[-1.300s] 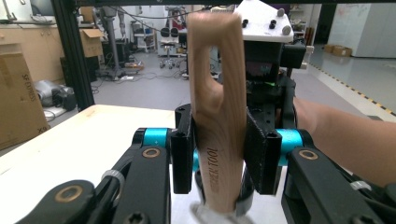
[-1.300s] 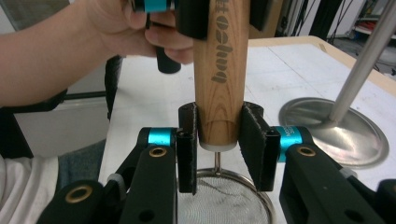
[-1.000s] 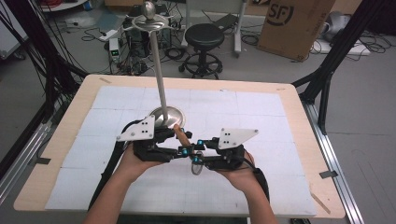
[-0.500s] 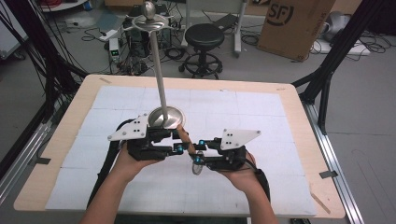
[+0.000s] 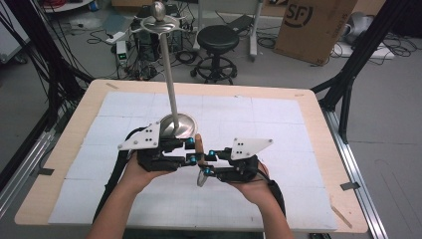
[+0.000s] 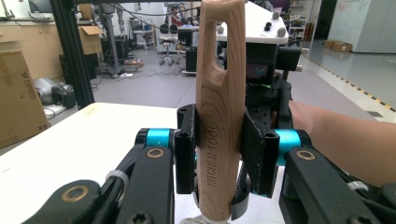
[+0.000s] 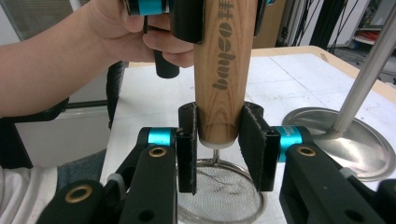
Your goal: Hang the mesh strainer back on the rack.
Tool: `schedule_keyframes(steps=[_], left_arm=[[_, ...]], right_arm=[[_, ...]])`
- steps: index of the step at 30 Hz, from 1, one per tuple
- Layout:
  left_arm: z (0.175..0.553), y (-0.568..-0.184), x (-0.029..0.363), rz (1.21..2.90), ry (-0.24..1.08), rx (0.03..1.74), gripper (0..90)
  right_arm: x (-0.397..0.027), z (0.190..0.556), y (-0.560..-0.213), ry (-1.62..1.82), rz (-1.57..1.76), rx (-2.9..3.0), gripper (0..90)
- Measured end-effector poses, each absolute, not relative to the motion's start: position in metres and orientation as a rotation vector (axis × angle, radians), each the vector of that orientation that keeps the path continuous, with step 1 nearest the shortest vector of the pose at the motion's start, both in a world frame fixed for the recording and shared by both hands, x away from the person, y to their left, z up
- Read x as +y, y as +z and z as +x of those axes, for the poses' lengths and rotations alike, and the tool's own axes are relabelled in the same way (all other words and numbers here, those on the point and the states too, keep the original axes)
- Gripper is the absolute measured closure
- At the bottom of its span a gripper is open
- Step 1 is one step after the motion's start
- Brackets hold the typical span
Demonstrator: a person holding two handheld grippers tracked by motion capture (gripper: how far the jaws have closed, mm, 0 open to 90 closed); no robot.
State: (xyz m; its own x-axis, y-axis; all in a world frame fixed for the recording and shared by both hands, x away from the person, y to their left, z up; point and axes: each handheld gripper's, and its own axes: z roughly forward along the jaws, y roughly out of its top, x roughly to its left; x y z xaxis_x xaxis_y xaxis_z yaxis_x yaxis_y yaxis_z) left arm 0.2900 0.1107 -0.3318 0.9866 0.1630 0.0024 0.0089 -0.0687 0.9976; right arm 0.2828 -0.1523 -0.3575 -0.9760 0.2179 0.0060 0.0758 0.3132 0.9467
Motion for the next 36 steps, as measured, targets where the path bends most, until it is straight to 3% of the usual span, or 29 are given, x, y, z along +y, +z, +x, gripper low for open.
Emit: schedule_keyframes(steps=[7, 11, 15, 16, 22, 36], left_arm=[[0.29, -0.331, 0.113, 1.652, 0.131, 0.146, 68.6], [0.291, -0.33, 0.116, 1.648, 0.139, 0.153, 70.6], [0.292, -0.331, 0.116, 1.654, 0.151, 0.167, 70.6], [0.292, -0.331, 0.116, 1.656, 0.151, 0.172, 70.6], [0.293, -0.33, 0.117, 1.653, 0.158, 0.173, 70.7], [0.294, -0.325, 0.131, 1.631, 0.2, 0.203, 70.7]], right_arm=[[-0.15, 0.283, -0.359, 1.744, 0.287, 2.438, 67.9], [-0.151, 0.282, -0.359, 1.729, 0.301, 2.429, 58.5], [-0.152, 0.28, -0.36, 1.716, 0.305, 2.423, 81.4], [-0.152, 0.28, -0.36, 1.706, 0.302, 2.408, 82.0], [-0.152, 0.282, -0.361, 1.724, 0.344, 2.416, 70.6], [-0.155, 0.278, -0.361, 1.73, 0.399, 2.361, 56.5]])
